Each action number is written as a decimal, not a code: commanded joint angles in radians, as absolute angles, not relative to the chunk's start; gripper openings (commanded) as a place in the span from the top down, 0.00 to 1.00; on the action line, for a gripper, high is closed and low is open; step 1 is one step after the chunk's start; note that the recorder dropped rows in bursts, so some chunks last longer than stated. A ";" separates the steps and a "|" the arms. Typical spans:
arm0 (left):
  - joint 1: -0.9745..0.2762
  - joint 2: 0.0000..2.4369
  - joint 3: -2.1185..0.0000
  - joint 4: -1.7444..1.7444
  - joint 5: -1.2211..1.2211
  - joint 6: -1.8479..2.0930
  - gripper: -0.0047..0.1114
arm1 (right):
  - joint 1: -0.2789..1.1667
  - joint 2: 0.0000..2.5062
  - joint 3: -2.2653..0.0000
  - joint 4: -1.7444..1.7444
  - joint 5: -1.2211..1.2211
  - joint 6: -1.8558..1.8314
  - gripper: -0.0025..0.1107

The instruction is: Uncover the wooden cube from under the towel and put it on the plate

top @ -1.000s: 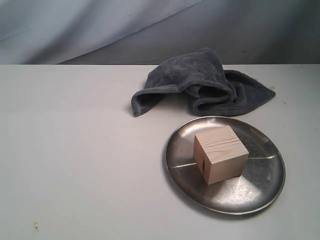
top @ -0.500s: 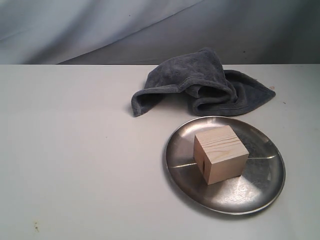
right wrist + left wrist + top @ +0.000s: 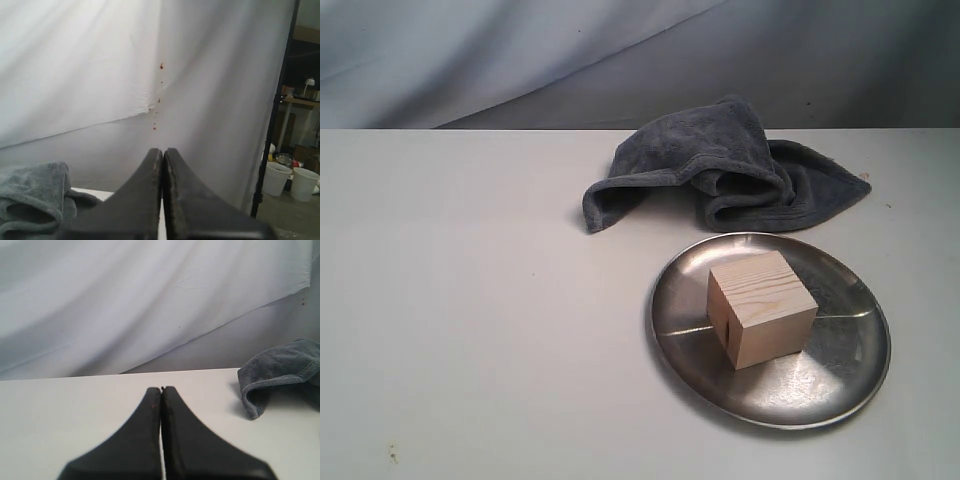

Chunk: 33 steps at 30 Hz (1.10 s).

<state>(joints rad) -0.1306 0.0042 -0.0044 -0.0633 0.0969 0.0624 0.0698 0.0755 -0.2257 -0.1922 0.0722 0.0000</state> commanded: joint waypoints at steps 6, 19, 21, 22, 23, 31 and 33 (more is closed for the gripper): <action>-0.128 0.000 0.000 -0.066 0.086 0.060 0.96 | 0.073 0.000 -0.171 -0.149 0.181 0.000 0.98; -0.128 0.000 0.000 -0.066 0.086 0.060 0.96 | 0.071 0.000 -0.066 -0.039 0.165 0.211 0.98; -0.128 0.000 0.000 -0.066 0.086 0.060 0.96 | 0.071 0.000 -0.043 -0.039 0.158 0.222 0.98; -0.128 0.000 0.000 -0.066 0.086 0.060 0.96 | 0.071 0.000 -0.025 -0.039 0.136 0.222 0.98; -0.128 0.000 0.000 -0.066 0.086 0.060 0.96 | 0.071 0.000 -0.015 -0.041 0.131 0.222 0.98; -0.128 0.000 0.000 -0.066 0.086 0.062 0.96 | 0.071 0.000 0.000 -0.202 0.136 0.096 0.98; -0.128 0.000 0.000 -0.066 0.086 0.062 0.96 | 0.071 0.000 0.000 -0.191 0.117 0.086 0.98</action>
